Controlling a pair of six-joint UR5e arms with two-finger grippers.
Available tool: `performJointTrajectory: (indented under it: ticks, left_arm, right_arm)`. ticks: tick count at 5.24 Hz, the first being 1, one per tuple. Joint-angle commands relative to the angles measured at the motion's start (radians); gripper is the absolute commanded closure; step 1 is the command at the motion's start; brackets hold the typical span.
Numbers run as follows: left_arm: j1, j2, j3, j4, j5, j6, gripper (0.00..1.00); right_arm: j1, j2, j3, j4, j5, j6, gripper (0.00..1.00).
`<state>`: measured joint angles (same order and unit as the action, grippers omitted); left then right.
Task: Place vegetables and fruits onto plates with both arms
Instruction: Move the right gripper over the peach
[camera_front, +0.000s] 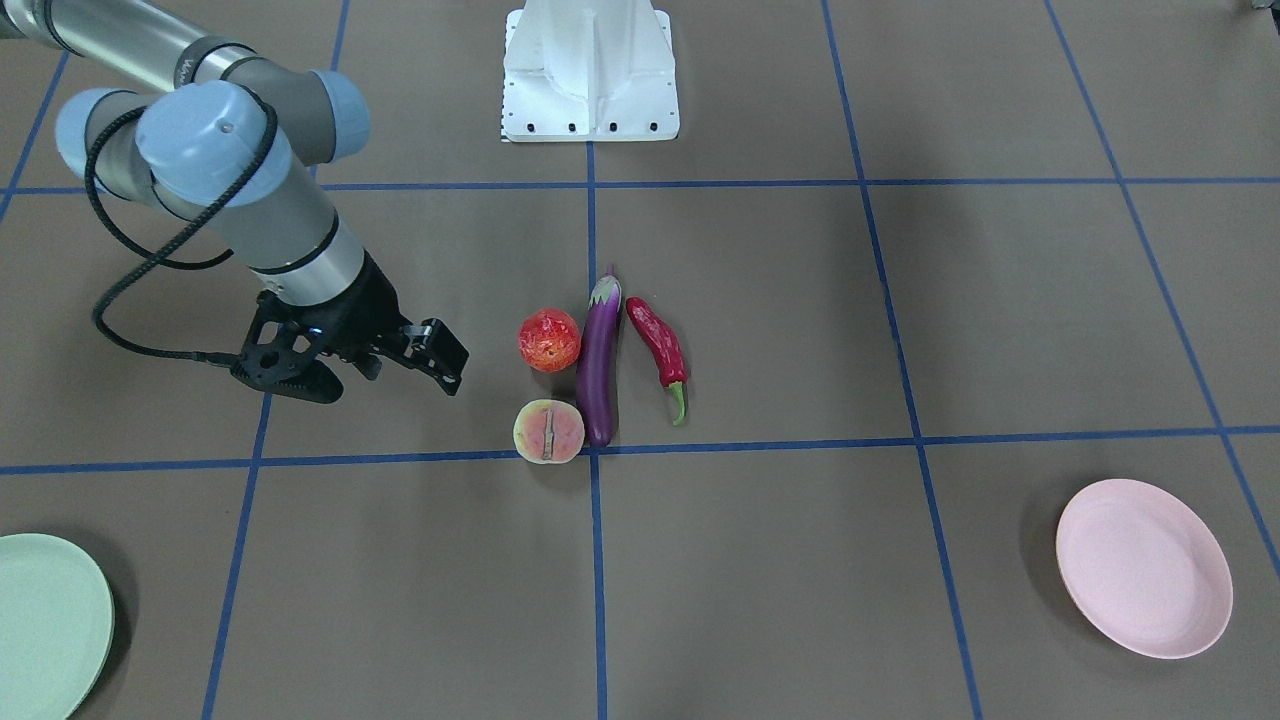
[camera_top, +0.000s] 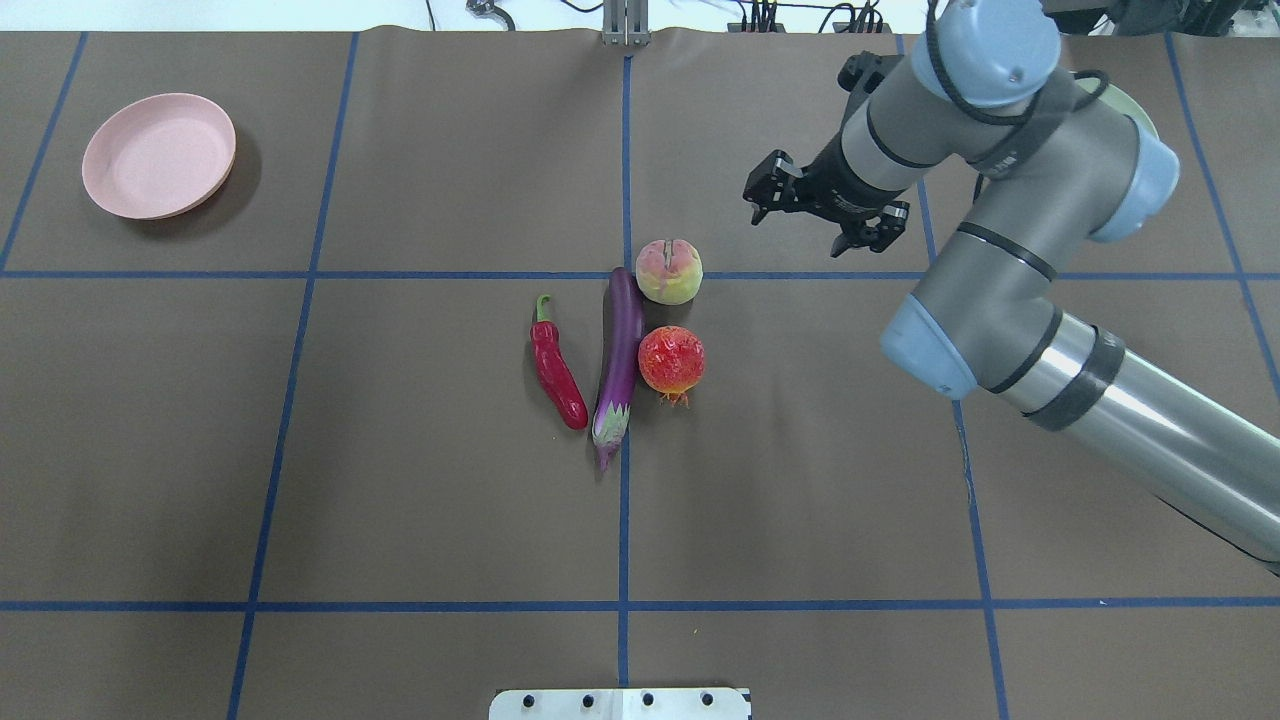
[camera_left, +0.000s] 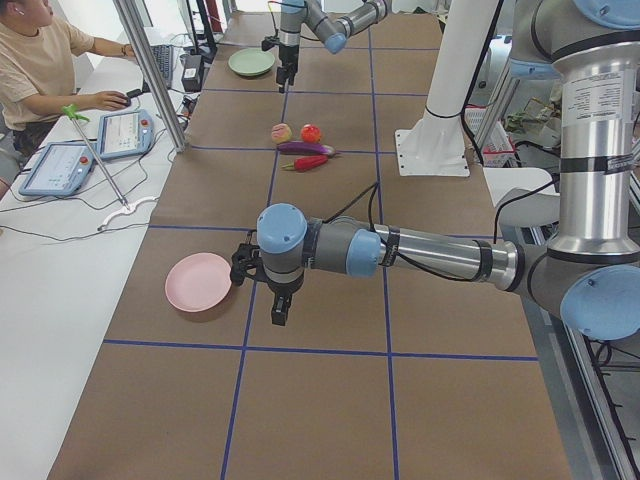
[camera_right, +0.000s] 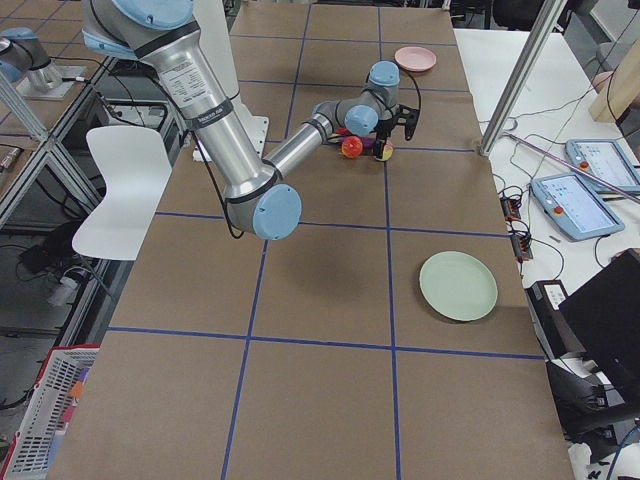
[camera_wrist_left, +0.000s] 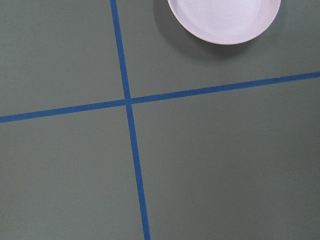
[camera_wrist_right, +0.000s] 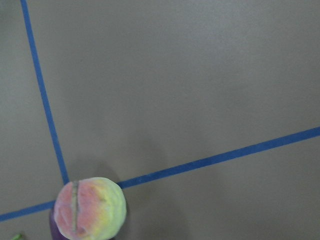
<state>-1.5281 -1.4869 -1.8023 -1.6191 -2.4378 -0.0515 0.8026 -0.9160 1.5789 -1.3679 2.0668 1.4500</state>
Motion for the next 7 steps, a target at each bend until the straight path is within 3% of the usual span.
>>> performJointTrajectory:
  ticks: [1, 2, 4, 7]
  left_arm:
    - [0.115, -0.010, -0.009, -0.178, -0.001, -0.247, 0.00]
    - [0.181, -0.015, -0.020, -0.244, -0.001, -0.434, 0.00]
    - [0.291, -0.041, -0.061, -0.248, 0.005, -0.609, 0.00]
    - [0.301, -0.053, -0.068, -0.245, 0.008, -0.613, 0.00]
  right_arm:
    - [-0.037, 0.138, -0.130, 0.000, -0.083, 0.094, 0.04]
    - [-0.054, 0.213, -0.234, 0.001, -0.103, 0.168, 0.04]
    - [-0.095, 0.249, -0.315, 0.009, -0.112, 0.265, 0.04]
    - [-0.111, 0.247, -0.361, 0.021, -0.111, 0.332, 0.04]
